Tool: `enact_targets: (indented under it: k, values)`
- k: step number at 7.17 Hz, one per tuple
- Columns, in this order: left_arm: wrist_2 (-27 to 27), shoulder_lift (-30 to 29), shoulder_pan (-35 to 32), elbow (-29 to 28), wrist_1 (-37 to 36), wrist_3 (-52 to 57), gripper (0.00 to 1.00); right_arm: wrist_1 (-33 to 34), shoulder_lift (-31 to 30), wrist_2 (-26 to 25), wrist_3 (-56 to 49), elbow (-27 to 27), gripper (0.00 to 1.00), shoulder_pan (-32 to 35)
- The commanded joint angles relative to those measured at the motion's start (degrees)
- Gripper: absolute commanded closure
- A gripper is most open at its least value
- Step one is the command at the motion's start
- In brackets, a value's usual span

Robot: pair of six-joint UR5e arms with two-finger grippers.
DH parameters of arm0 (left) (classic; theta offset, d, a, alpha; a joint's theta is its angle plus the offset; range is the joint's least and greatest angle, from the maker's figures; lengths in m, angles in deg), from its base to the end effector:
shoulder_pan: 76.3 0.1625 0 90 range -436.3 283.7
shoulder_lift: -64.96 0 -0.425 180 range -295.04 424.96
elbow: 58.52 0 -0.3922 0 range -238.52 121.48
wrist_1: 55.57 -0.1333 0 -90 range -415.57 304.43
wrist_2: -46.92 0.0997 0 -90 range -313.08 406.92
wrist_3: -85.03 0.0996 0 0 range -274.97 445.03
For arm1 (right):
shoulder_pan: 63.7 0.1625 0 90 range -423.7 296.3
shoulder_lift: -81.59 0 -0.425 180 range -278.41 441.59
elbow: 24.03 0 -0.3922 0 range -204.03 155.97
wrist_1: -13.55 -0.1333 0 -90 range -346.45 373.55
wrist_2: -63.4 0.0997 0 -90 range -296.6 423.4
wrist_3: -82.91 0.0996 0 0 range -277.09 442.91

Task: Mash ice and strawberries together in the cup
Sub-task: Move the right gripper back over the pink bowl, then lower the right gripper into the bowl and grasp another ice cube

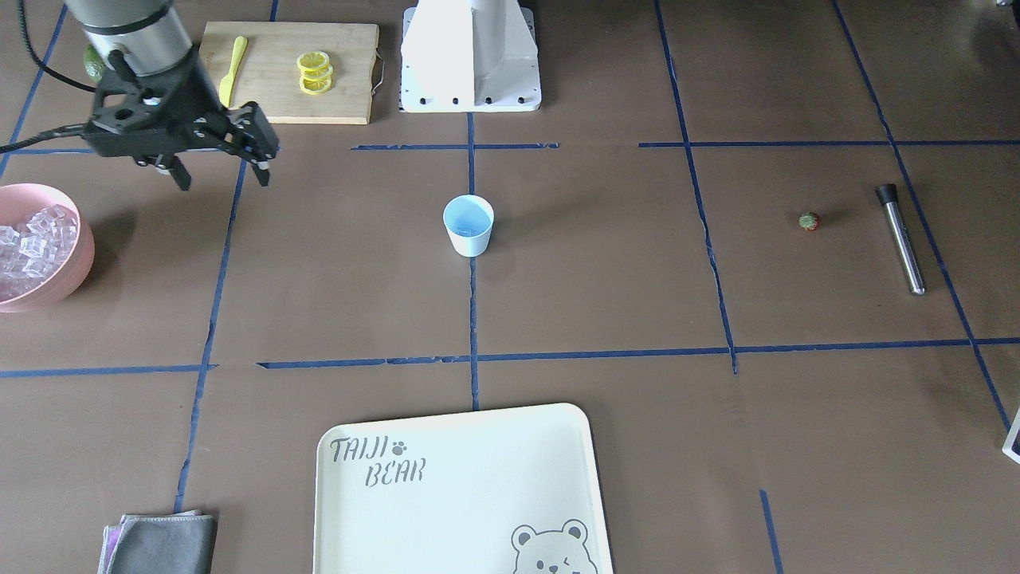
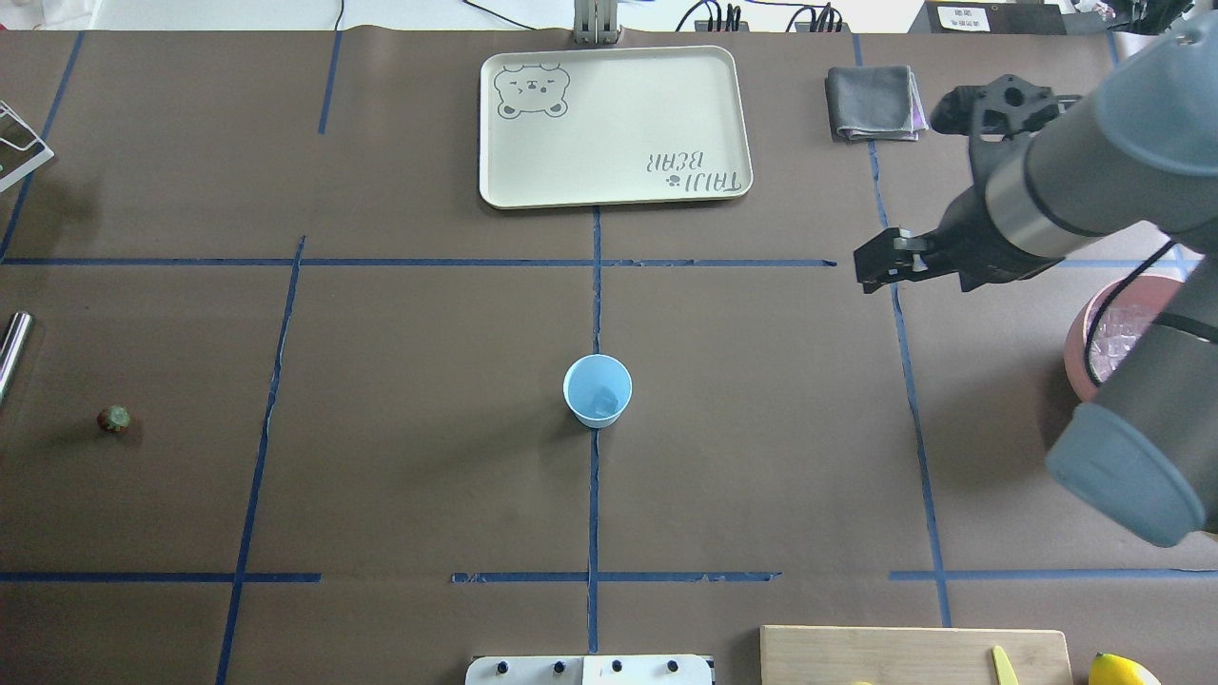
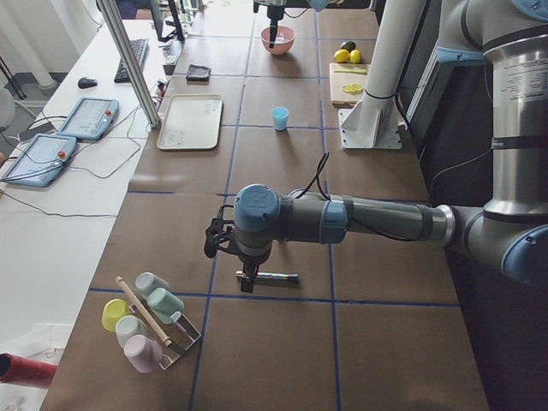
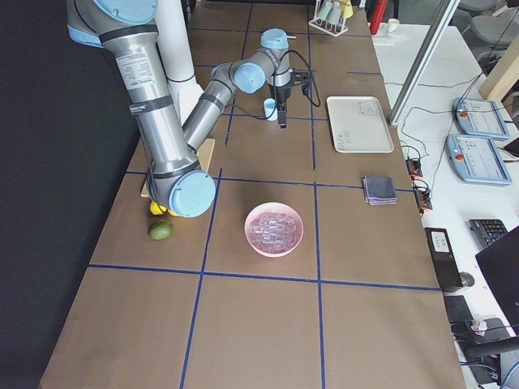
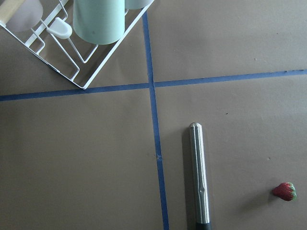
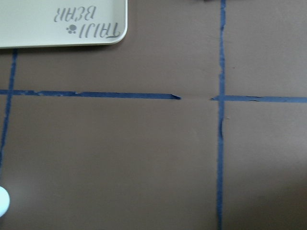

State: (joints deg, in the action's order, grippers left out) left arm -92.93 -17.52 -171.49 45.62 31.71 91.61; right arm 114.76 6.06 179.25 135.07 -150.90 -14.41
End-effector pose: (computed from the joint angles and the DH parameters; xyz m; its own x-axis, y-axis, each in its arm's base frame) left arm -0.0965 -0.4308 0.5959 0.6529 0.1073 -0.7498 0.0155 0.9878 0.1550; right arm -0.2483 -0.4264 0.2720 0.6999 -0.0331 0.7135 -0.0881 0.9873 0.1321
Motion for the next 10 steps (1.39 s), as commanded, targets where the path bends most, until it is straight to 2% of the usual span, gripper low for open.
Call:
enact_targets:
  k: [1, 2, 3, 5, 6, 10]
  values:
    - [0.02, 0.04, 0.0, 0.28, 0.0, -0.25, 0.0, -13.06, -16.67, 6.64, -9.49, -0.93, 0.0, 9.64]
    - [0.02, 0.04, 0.0, 0.63, 0.0, -0.33, 0.0, -18.27, -22.24, 7.8, -12.58, 0.21, 0.0, 12.65]
    - [0.02, 0.13, 0.0, 0.8, -0.09, -0.33, 0.0, -19.19, -25.25, 7.55, -14.78, 1.52, 0.01, 13.64]
    - [-0.07, 0.39, 0.0, 1.59, 0.0, -1.38, 0.0, -21.12, -27.12, 7.37, -17.53, 6.43, 0.02, 14.09]
    - [-0.07, 0.39, 0.0, 1.86, 0.0, -1.39, 0.0, -21.66, -27.39, 7.63, -18.05, 7.85, 0.1, 14.17]
    - [-0.07, 0.31, 0.0, 1.86, 0.09, -1.39, 0.0, -21.58, -28.8, 7.55, -29.2, 13.74, 0.2, 16.02]
